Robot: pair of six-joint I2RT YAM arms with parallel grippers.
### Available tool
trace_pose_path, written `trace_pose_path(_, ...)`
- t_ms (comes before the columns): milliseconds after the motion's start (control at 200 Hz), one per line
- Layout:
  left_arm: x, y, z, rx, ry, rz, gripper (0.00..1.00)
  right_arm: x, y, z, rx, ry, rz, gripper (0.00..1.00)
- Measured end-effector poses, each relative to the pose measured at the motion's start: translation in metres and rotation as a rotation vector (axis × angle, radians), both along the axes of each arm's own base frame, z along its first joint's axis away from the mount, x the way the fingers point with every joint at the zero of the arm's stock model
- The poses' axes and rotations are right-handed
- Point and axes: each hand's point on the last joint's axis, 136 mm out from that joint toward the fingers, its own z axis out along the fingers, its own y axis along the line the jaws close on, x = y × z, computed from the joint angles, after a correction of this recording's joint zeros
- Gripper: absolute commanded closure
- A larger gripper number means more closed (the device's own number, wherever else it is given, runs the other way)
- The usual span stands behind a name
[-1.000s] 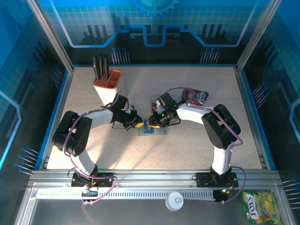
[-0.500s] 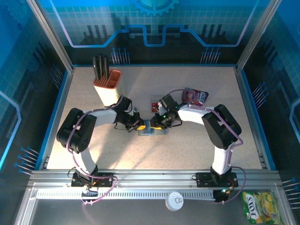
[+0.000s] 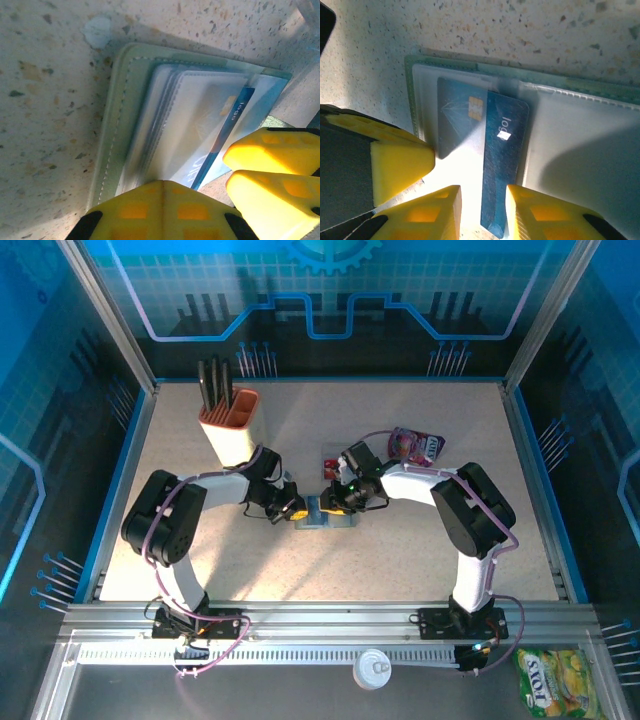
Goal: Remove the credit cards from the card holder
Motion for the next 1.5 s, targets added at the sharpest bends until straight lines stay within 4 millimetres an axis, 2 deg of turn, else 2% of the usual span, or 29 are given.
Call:
trace_pose_path(365,0.0,0.0,0.0,0.002,0.002,0.0,1.0,-0.002,-0.001,-0.008,0.018,0.031,-0.014,0.7)
trace_pose_path(855,0.0,0.0,-0.001,0.003,0.005,-0.002,1.0,0.0,0.007,-0.003,0.087,0.037,-0.03,0.8)
trace_pose_path(1271,0.001,0.0,-0.001,0.003,0.006,-0.003,1.0,0.003,0.001,-0.005,0.098,0.042,-0.046,0.88)
trace_pose_path(1501,0.0,0.0,-0.001,0.006,-0.003,-0.015,1.0,0.004,-0.006,-0.004,0.104,0.043,-0.058,0.89)
